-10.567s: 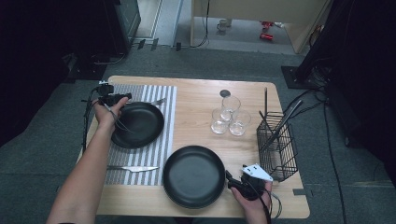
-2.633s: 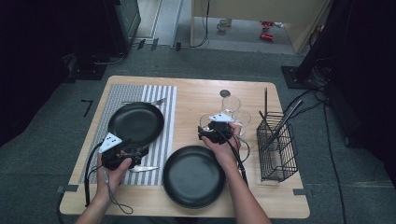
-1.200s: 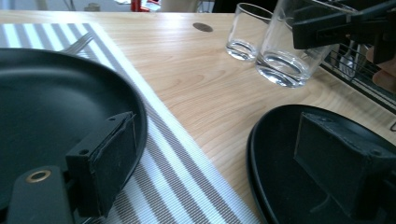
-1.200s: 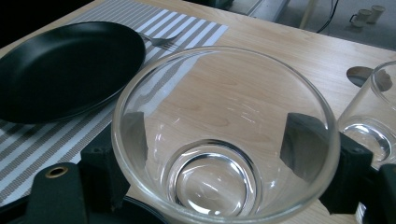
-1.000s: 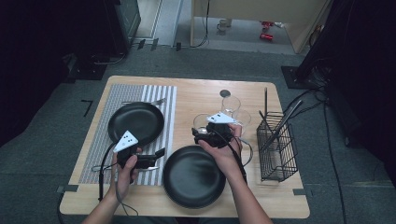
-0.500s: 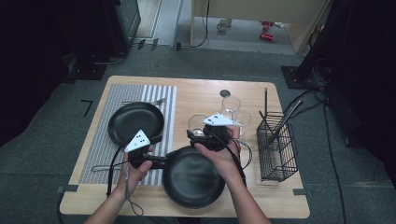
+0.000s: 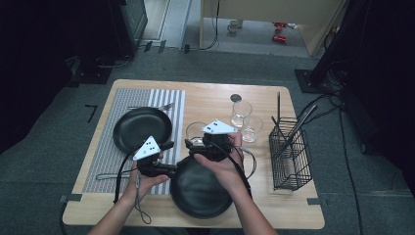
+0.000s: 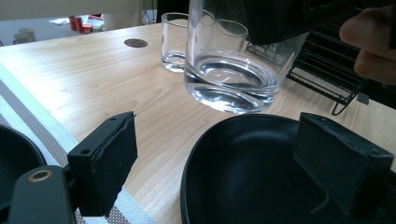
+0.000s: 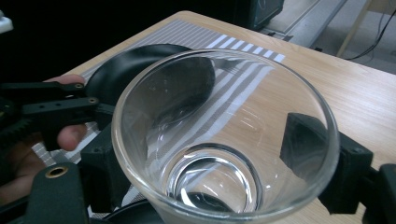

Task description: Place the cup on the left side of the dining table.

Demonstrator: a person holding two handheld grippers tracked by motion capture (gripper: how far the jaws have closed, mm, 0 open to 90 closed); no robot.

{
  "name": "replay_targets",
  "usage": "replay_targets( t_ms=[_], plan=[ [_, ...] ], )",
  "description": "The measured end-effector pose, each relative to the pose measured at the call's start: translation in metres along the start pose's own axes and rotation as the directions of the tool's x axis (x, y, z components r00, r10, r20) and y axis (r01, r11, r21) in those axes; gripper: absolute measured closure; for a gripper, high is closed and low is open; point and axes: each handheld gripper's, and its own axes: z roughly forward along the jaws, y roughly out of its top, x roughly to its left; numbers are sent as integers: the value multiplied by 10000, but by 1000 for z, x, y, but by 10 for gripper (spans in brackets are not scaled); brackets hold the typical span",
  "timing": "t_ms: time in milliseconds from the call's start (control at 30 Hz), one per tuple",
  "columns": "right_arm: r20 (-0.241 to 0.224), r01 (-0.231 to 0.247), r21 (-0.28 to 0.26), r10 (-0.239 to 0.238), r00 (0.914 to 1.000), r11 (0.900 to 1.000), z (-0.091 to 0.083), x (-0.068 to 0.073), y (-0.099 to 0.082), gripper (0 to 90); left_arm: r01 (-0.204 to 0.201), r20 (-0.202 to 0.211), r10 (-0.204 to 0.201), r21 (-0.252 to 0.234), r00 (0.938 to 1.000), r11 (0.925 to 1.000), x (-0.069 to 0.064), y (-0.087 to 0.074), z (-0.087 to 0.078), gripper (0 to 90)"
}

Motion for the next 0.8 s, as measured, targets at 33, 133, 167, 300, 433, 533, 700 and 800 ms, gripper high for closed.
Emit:
replay_targets(
  t_ms=[33,133,167,300,433,533,700,800],
  plan=[
    [-35,27,-3,-27,10000,10000,0,2,0,201,-17,26,17,-15,10000,10000,0,0,0,135],
    [-158,74,35,-74,9998,10000,0,5,1,201,-115,42,115,-53,9999,9999,-2,1,0,135],
    [-211,81,51,-79,9997,10000,0,7,1,201,-142,40,142,-54,9999,9999,-2,1,0,135],
    [-430,153,99,-148,9990,9998,1,12,1,201,-298,20,298,-76,9996,9995,-4,0,0,137],
    [-618,296,123,-287,9977,9995,2,20,1,201,-450,87,450,-66,9989,9990,-7,1,0,138],
    [-818,296,131,-285,9962,9995,3,25,2,201,-600,133,602,-131,9981,9981,-10,3,-1,139],
    [-995,427,142,-411,9942,9990,2,30,2,201,-922,279,930,-297,9953,9953,-14,6,-2,144],
    [-1141,441,190,-416,9926,9988,1,34,2,201,-1123,205,1129,-302,9934,9932,-16,8,-1,145]
  ],
)
